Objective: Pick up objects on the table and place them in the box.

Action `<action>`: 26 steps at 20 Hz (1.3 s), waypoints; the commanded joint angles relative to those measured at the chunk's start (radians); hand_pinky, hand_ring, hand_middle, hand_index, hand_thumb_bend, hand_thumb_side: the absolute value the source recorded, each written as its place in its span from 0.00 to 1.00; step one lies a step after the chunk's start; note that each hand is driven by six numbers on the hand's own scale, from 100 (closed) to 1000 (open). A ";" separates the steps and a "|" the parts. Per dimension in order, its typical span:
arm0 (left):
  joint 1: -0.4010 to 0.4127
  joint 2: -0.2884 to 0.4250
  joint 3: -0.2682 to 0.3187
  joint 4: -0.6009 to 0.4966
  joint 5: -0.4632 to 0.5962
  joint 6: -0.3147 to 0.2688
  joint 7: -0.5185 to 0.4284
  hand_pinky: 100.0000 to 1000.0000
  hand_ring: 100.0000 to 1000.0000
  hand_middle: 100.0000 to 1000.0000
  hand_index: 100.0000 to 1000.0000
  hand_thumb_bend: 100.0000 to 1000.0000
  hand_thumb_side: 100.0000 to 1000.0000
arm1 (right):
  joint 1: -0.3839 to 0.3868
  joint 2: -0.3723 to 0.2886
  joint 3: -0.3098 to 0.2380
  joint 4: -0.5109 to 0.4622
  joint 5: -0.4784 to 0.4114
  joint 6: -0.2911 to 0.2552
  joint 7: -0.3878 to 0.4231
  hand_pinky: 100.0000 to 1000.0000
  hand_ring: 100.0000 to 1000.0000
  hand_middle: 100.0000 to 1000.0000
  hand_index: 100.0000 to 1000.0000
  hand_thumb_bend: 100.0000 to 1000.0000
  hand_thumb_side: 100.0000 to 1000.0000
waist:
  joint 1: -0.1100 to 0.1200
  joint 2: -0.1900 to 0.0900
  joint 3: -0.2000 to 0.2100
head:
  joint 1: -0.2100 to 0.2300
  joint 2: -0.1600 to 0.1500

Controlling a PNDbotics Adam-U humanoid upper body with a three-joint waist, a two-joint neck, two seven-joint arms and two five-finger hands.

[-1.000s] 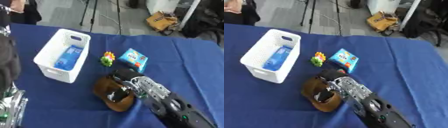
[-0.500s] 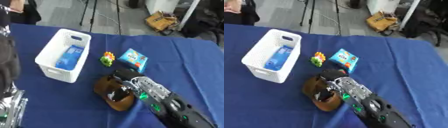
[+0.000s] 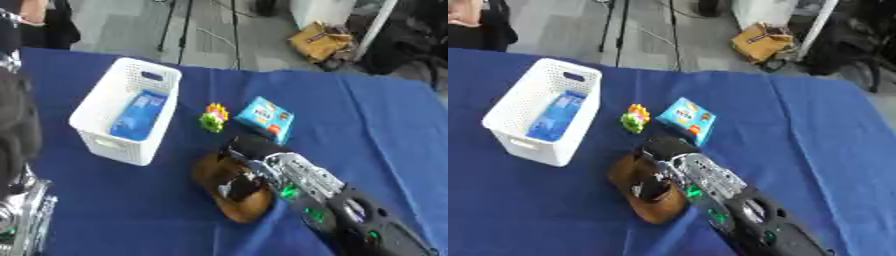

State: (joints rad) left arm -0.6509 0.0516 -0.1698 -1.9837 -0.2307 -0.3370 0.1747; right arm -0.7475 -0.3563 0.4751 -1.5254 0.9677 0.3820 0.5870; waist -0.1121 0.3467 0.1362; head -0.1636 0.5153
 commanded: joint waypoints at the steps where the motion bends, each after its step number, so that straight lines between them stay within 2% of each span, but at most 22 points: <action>1: -0.007 -0.006 0.000 -0.016 -0.004 -0.001 0.003 0.98 0.84 0.77 0.74 0.00 1.00 | -0.013 -0.040 -0.011 -0.053 -0.021 0.011 0.004 0.32 0.62 0.60 0.74 0.15 0.28 | 0.008 -0.029 -0.002 | 0.000 -0.007; 7: -0.004 -0.009 -0.001 -0.016 -0.005 -0.002 0.004 0.98 0.84 0.76 0.74 0.00 1.00 | -0.019 -0.070 -0.017 -0.107 -0.031 0.027 0.029 0.29 0.60 0.57 0.71 0.15 0.25 | 0.007 -0.034 -0.004 | -0.001 -0.005; 10: -0.002 -0.010 -0.001 -0.016 -0.005 -0.003 0.005 0.99 0.84 0.76 0.74 0.00 1.00 | -0.021 -0.078 -0.019 -0.117 -0.031 0.035 0.040 0.23 0.57 0.54 0.66 0.18 0.16 | 0.007 -0.036 -0.006 | -0.004 -0.005; 13: -0.001 -0.011 -0.001 -0.016 -0.005 -0.005 0.005 0.99 0.84 0.76 0.74 0.00 1.00 | -0.022 -0.080 -0.019 -0.121 -0.030 0.041 0.049 0.23 0.57 0.54 0.66 0.18 0.14 | 0.007 -0.037 -0.007 | -0.005 -0.005; 14: -0.001 -0.011 -0.001 -0.016 -0.005 -0.005 0.005 0.99 0.84 0.76 0.74 0.00 1.00 | -0.022 -0.080 -0.019 -0.122 -0.030 0.042 0.051 0.21 0.56 0.53 0.65 0.24 0.08 | 0.007 -0.037 -0.007 | -0.005 -0.005; 15: -0.001 -0.010 0.000 -0.016 -0.005 -0.005 0.005 0.99 0.84 0.76 0.74 0.00 1.00 | -0.022 -0.080 -0.019 -0.122 -0.029 0.042 0.055 0.20 0.56 0.52 0.64 0.21 0.06 | 0.007 -0.037 -0.007 | -0.006 -0.004; 17: 0.000 -0.010 0.000 -0.016 -0.005 -0.004 0.006 1.00 0.84 0.76 0.74 0.00 1.00 | -0.022 -0.081 -0.020 -0.126 -0.028 0.042 0.059 0.19 0.55 0.51 0.64 0.18 0.06 | 0.007 -0.037 -0.008 | -0.006 -0.003; 18: 0.000 -0.010 0.000 -0.016 -0.005 -0.004 0.005 0.99 0.84 0.76 0.74 0.00 1.00 | -0.023 -0.082 -0.021 -0.130 -0.028 0.042 0.060 0.19 0.55 0.51 0.64 0.08 0.10 | 0.007 -0.038 -0.008 | -0.006 -0.002; 19: 0.001 -0.010 0.000 -0.016 -0.005 -0.004 0.005 0.99 0.84 0.76 0.74 0.00 1.00 | -0.024 -0.086 -0.022 -0.138 -0.029 0.042 0.060 0.19 0.55 0.51 0.64 0.15 0.06 | 0.007 -0.038 -0.009 | -0.006 -0.002; 20: 0.001 -0.010 0.000 -0.016 -0.005 -0.004 0.005 0.99 0.84 0.76 0.74 0.00 1.00 | -0.025 -0.090 -0.024 -0.146 -0.030 0.042 0.061 0.19 0.54 0.51 0.64 0.06 0.12 | 0.007 -0.039 -0.010 | -0.006 -0.002; 21: 0.002 -0.011 -0.001 -0.016 -0.004 -0.004 0.005 0.99 0.84 0.76 0.74 0.00 1.00 | -0.028 -0.095 -0.026 -0.157 -0.032 0.042 0.063 0.19 0.54 0.51 0.64 0.15 0.06 | 0.007 -0.041 -0.011 | -0.006 -0.002; 26: 0.006 -0.015 -0.002 -0.016 -0.005 -0.006 0.003 0.99 0.84 0.76 0.74 0.00 1.00 | -0.043 -0.130 -0.045 -0.220 -0.050 0.056 0.083 0.18 0.54 0.51 0.63 0.14 0.07 | 0.007 -0.046 -0.015 | -0.006 -0.001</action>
State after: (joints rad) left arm -0.6360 0.0430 -0.1699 -1.9837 -0.2335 -0.3406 0.1770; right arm -0.7721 -0.4534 0.4485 -1.7102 0.9299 0.4320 0.6607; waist -0.1121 0.3267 0.1235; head -0.1678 0.5156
